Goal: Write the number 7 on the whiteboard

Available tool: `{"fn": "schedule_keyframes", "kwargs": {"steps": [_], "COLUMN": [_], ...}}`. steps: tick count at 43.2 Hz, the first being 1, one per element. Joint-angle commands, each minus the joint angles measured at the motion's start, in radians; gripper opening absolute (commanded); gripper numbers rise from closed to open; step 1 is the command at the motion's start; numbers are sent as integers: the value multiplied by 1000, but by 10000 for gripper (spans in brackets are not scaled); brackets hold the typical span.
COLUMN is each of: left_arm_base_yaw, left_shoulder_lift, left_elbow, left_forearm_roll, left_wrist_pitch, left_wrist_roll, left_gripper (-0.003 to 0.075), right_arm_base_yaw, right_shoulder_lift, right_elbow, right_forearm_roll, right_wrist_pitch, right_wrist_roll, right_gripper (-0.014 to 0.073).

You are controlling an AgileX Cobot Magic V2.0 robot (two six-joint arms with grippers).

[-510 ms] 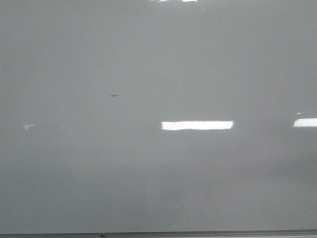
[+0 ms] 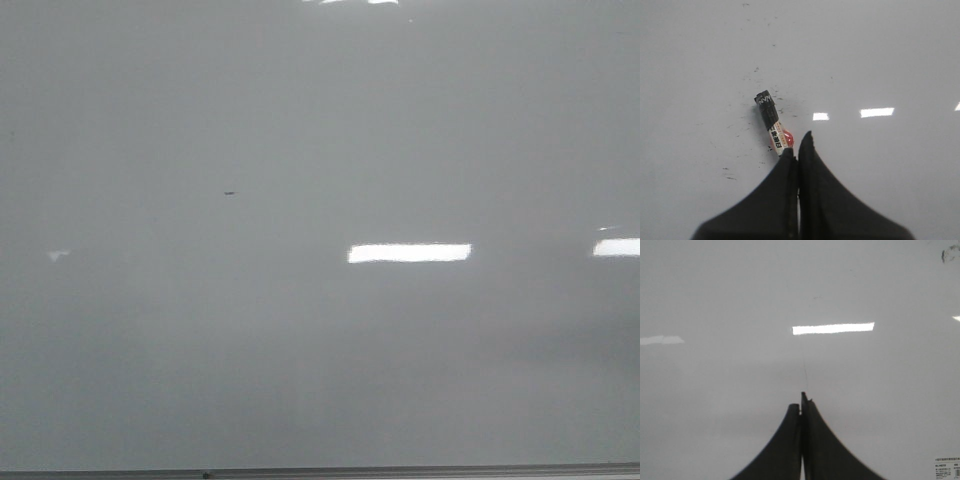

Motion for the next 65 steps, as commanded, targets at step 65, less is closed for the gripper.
{"fn": "schedule_keyframes", "kwargs": {"steps": [65], "left_arm_base_yaw": [-8], "left_shoulder_lift": [324], "left_elbow": [-384], "left_forearm_roll": [55], "left_wrist_pitch": [44], "left_wrist_roll": [-6], "left_gripper": [-20], "right_arm_base_yaw": [-2], "right_shoulder_lift": [279], "right_elbow": [-412], "right_forearm_roll": [-3], "right_wrist_pitch": [80], "right_wrist_roll": [-1], "right_gripper": [-67]}}
